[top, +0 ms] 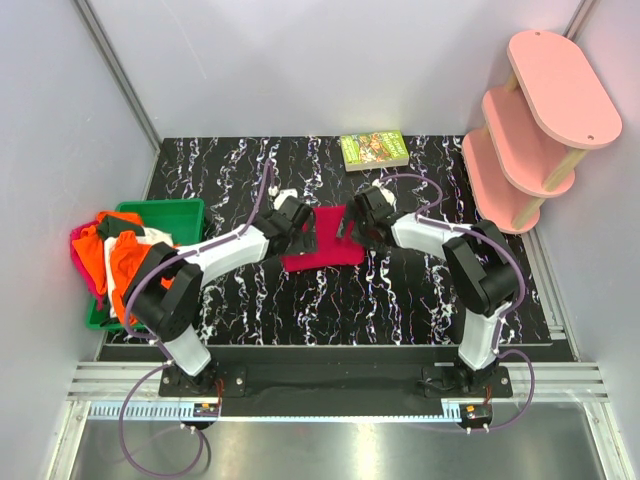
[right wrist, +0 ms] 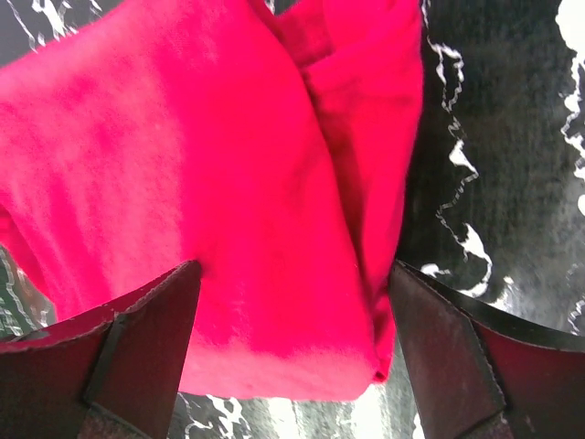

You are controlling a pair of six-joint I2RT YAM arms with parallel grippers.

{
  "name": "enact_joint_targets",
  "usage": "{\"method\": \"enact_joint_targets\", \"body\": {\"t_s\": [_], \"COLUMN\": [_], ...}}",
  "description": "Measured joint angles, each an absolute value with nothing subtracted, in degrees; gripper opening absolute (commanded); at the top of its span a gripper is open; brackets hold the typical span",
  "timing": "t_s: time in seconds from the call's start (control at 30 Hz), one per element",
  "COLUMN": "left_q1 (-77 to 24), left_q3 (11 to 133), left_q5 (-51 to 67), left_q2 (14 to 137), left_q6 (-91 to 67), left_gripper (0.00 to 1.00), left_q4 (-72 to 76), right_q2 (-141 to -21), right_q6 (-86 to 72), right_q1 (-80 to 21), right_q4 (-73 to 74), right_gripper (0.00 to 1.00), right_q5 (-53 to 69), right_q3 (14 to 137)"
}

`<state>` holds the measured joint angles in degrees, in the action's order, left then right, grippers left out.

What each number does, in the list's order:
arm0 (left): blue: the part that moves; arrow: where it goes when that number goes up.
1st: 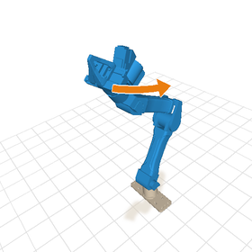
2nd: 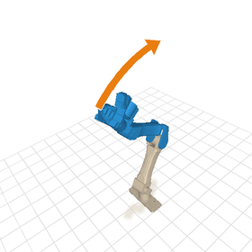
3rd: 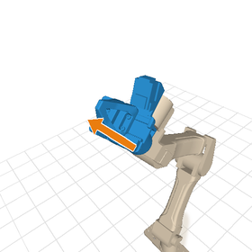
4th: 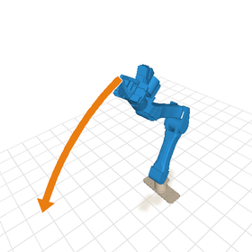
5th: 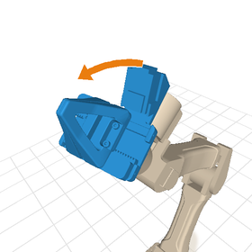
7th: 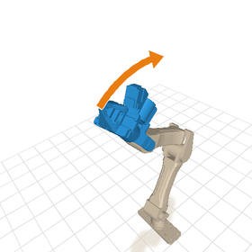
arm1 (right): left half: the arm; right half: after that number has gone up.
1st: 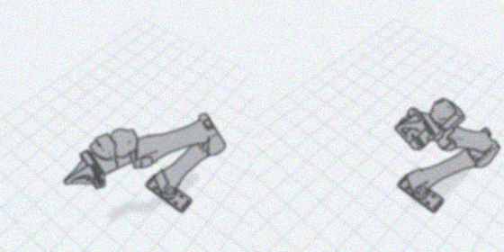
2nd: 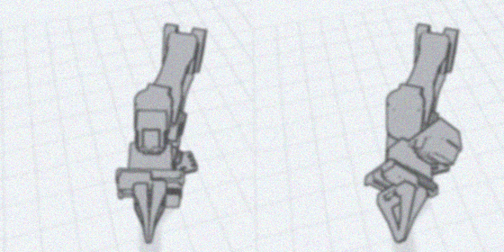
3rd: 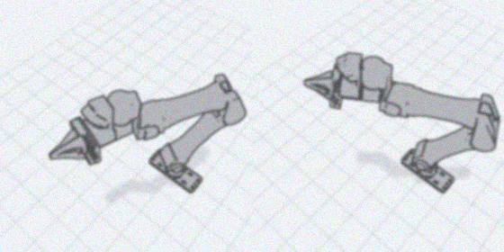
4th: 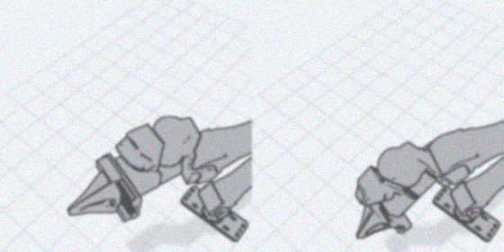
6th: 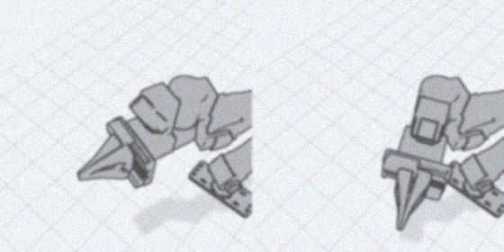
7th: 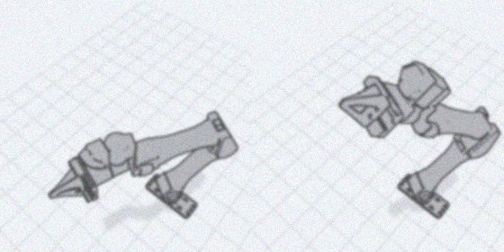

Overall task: Fold and stack the t-shirts
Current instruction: Fold the long partially folded tshirt into a neat square

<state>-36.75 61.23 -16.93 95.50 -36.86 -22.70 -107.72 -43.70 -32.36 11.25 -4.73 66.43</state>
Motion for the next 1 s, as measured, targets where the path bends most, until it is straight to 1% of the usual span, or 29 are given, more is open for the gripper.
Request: {"method": "enact_joint_targets", "body": {"t_s": [0.1,0.3,0.77,1.0], "left_q1": [-36.16,-35.9,-35.9,-35.9], "left_q3": [61.23,61.23,63.02,64.71], "left_q5": [-16.95,-16.95,-16.93,-16.71], "left_q2": [95.5,95.5,99.22,100.38], "left_q6": [-36.84,-36.84,-37.76,-38.41], "left_gripper": [0.87,0.86,0.85,0.85], "left_q4": [-22.83,-23.44,-24.4,-24.43], "right_q2": [-108.16,-108.86,-112.12,-113.27], "right_q6": [-44.18,-43.64,-38.09,-35.94], "right_q1": [-31.97,-31.79,-31.88,-31.88], "right_q4": [9.96,10.92,24.43,25.85], "right_gripper": [0.86,0.85,0.84,0.84], "right_q5": [-4.16,-4.19,-13.85,-14.28], "right_q3": [66.41,67.53,74.24,75.59]}}
